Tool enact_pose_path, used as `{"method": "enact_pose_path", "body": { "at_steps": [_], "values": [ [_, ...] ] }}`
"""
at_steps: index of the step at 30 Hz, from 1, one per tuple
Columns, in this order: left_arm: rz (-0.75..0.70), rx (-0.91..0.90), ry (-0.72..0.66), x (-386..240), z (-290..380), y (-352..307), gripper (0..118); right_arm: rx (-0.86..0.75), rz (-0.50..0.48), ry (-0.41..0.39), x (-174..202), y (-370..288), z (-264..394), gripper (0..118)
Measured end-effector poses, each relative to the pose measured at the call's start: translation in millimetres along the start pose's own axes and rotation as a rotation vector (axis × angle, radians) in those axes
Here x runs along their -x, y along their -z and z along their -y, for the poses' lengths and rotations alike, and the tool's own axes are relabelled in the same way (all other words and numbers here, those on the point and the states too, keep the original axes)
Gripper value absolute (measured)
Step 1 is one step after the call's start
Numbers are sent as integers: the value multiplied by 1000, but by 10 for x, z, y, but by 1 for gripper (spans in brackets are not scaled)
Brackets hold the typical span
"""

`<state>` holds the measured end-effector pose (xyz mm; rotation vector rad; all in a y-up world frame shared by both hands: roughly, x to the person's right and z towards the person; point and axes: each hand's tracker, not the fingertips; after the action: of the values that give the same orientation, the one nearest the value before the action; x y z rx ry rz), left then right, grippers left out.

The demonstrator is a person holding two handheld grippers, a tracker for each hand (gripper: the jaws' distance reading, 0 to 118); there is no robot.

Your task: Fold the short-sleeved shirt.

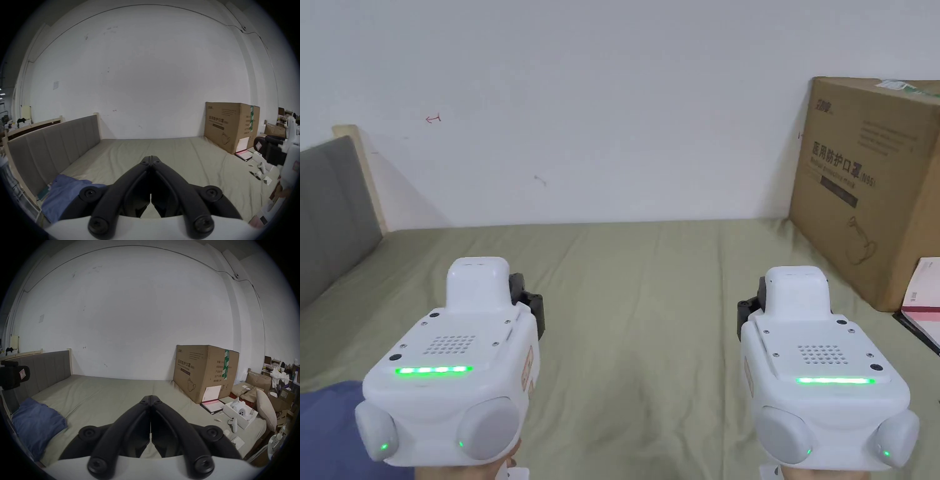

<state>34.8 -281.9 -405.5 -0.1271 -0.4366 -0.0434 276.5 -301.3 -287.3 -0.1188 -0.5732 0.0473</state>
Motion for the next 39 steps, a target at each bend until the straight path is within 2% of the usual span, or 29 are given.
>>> {"method": "enact_pose_path", "body": {
  "at_steps": [4, 6, 14, 19, 25, 28, 29, 30, 31, 32, 33, 34, 36, 38, 39],
  "values": [
    [-24, -4, 15, 88, -16, -59, 0, 0, -69, 5, 153, 39, -96, 0],
    [-100, -1, 39, 227, -10, -105, 0, -9, -109, 14, 295, 55, -143, 0],
    [-364, 31, -31, 1179, 1, -542, 0, -1, -380, -7, 1203, 79, -238, 0],
    [-498, 42, -45, 1575, 40, -796, 0, 1, -507, -48, 1666, -28, -214, 0],
    [-571, 131, -40, 1730, 157, -825, 0, 53, -568, -33, 1895, -33, -146, 0],
    [-527, 239, -62, 1870, 328, -616, 2, 87, -573, -31, 1905, 15, -90, 0],
    [-507, 262, -87, 1911, 402, -532, 14, 98, -568, -33, 1907, 45, -58, 0],
    [-508, 266, -115, 1965, 495, -432, 32, 111, -563, -34, 1907, 76, -27, 0],
    [-524, 316, -131, 2033, 592, -296, 64, 122, -558, -32, 1899, 110, 20, 0],
    [-560, 381, -149, 2110, 705, -137, 89, 138, -555, -32, 1894, 151, 58, 0],
    [-579, 419, -175, 2183, 828, 2, 105, 159, -551, -34, 1894, 196, 90, 0],
    [-564, 459, -203, 2283, 968, 148, 109, 171, -540, -38, 1898, 245, 133, 0],
    [-499, 608, -297, 2458, 1213, 436, 109, 195, -524, -48, 1893, 354, 216, 0],
    [-487, 660, -358, 2580, 1473, 691, 109, 224, -509, -49, 1895, 472, 279, 0],
    [-489, 667, -347, 2607, 1545, 783, 109, 235, -502, -50, 1902, 527, 310, 0]
  ]
}}
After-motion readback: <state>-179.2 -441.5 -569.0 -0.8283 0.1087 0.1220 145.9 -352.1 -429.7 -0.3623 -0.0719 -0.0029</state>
